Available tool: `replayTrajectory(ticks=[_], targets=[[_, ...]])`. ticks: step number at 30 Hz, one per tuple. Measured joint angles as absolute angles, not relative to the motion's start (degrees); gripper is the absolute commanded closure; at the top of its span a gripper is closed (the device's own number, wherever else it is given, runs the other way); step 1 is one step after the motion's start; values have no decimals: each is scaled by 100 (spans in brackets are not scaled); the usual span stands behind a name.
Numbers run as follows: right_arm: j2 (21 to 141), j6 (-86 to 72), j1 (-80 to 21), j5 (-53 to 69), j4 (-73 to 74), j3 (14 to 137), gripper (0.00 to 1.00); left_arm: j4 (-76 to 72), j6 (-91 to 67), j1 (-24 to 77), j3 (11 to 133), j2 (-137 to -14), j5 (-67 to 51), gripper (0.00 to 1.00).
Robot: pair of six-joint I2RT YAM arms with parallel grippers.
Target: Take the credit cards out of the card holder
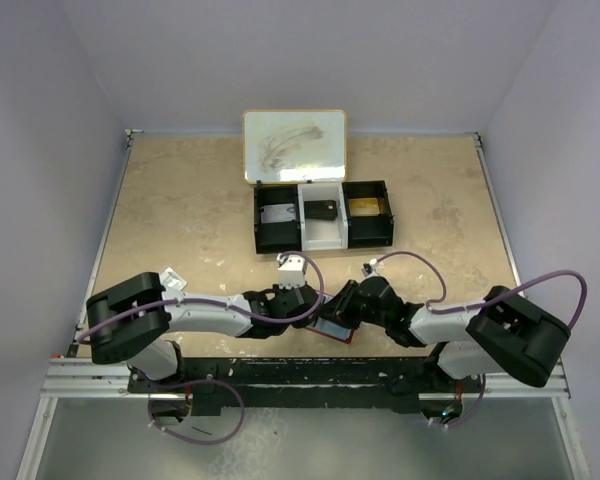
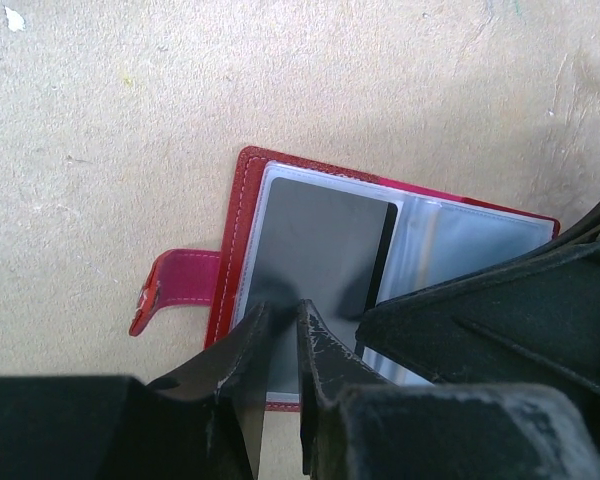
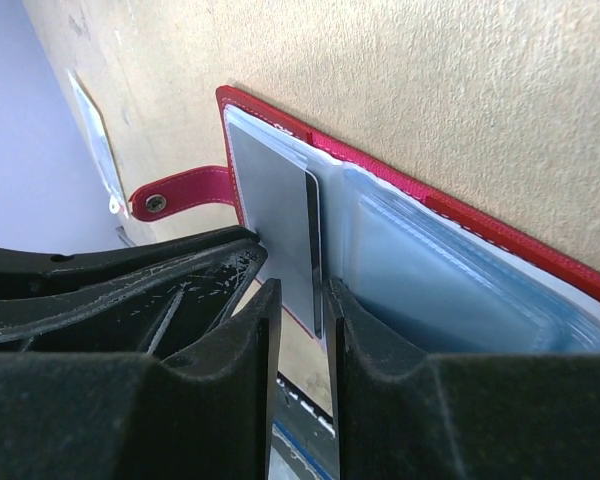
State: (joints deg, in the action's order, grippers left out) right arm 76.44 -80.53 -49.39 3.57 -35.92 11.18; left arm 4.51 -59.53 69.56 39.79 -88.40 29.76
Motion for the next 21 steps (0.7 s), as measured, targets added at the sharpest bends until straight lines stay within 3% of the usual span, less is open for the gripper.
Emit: replayTrajectory(ticks=[5, 21], targets=[[7769, -8068, -4936, 403, -3854, 1039, 85, 416, -5964, 6956, 3959, -8831, 2985, 86], [8154, -7950, -4906, 534, -4720, 856, 84, 320, -6053, 6956, 3861, -8772, 2985, 87]])
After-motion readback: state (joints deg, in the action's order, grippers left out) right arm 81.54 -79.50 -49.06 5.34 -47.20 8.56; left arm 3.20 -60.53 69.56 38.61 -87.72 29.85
